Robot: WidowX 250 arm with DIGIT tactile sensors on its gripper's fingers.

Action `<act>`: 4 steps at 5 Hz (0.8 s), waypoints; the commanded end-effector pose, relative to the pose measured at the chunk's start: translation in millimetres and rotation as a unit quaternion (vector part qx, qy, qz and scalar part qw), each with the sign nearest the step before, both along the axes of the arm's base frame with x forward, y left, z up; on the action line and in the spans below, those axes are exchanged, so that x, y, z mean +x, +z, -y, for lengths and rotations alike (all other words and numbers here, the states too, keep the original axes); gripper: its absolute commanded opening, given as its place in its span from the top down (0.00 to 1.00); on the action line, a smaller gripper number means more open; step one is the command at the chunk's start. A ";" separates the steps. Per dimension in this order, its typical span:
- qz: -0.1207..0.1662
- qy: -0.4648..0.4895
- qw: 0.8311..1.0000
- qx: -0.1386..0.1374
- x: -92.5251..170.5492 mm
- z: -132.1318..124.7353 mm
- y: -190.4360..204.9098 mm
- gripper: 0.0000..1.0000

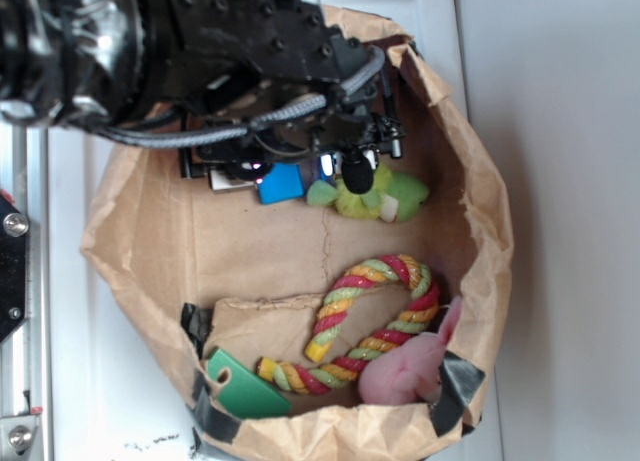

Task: Grab the blue block.

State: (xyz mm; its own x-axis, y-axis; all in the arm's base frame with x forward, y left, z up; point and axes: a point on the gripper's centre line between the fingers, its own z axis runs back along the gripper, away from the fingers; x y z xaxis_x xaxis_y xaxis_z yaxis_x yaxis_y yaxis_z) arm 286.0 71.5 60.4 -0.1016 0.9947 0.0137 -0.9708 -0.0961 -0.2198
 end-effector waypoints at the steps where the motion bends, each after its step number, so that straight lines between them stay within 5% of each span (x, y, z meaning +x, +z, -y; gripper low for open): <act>1: 0.020 0.018 1.000 0.000 -21.7 -6.4 11.9 0.00; 4: 0.026 0.030 0.999 0.000 2.7 -21.4 9.5 0.00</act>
State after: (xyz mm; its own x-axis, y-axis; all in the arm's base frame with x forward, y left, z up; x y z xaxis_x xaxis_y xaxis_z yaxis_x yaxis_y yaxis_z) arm 289.5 87.7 56.0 -0.1537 0.9881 0.0011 -0.9648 -0.1498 -0.2161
